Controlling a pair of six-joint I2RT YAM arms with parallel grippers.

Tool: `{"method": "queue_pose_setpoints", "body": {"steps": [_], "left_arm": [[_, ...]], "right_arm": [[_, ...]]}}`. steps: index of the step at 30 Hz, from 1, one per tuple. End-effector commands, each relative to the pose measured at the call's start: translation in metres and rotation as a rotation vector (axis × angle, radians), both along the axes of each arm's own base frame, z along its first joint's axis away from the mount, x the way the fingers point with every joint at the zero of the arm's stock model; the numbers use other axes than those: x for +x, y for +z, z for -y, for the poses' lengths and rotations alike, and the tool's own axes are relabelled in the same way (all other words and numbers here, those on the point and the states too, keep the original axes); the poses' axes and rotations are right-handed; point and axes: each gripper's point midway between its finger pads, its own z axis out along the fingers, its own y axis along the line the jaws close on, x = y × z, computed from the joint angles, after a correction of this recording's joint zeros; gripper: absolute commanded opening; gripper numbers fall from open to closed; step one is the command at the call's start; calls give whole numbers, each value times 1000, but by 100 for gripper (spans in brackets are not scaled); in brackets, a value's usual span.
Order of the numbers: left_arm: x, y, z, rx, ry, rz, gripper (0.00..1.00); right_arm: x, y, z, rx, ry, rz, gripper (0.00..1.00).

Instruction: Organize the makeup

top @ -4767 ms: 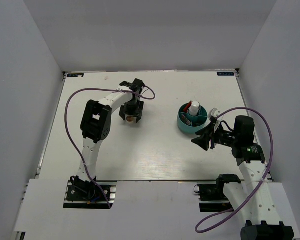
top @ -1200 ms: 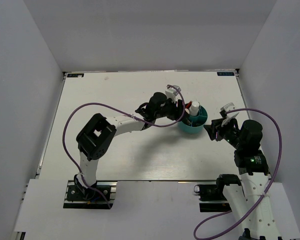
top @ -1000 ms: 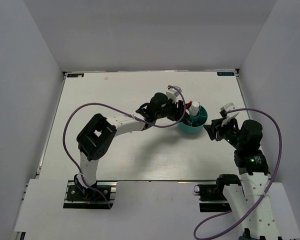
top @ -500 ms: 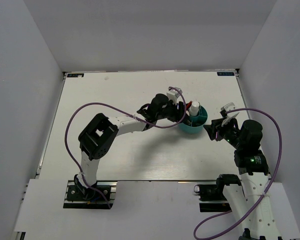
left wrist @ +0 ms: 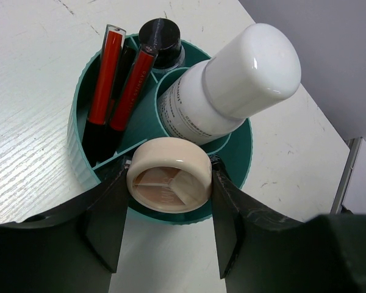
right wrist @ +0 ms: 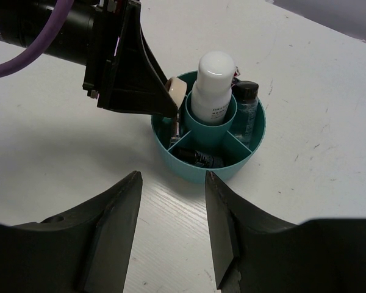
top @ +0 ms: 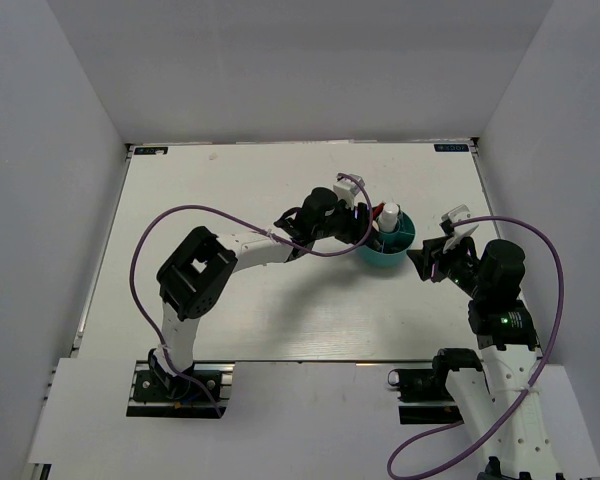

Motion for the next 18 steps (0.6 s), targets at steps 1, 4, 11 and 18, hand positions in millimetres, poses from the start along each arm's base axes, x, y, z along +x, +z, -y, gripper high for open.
{"method": "queue_pose_setpoints", "body": {"steps": [1, 4, 11, 18], "left_arm": [[1, 9, 2, 6, 5, 12, 57], [2, 8, 1, 11, 7, 11, 59], [-2, 10, 4, 14, 4, 11, 65], [0, 10, 3, 18, 12, 12, 70]], "right_arm": [[4, 8, 2, 3, -11, 42, 52], [4, 8, 2, 3, -11, 42, 52], [3, 8, 2, 3, -11, 42, 52], [3, 8, 2, 4, -9, 42, 52]]}}
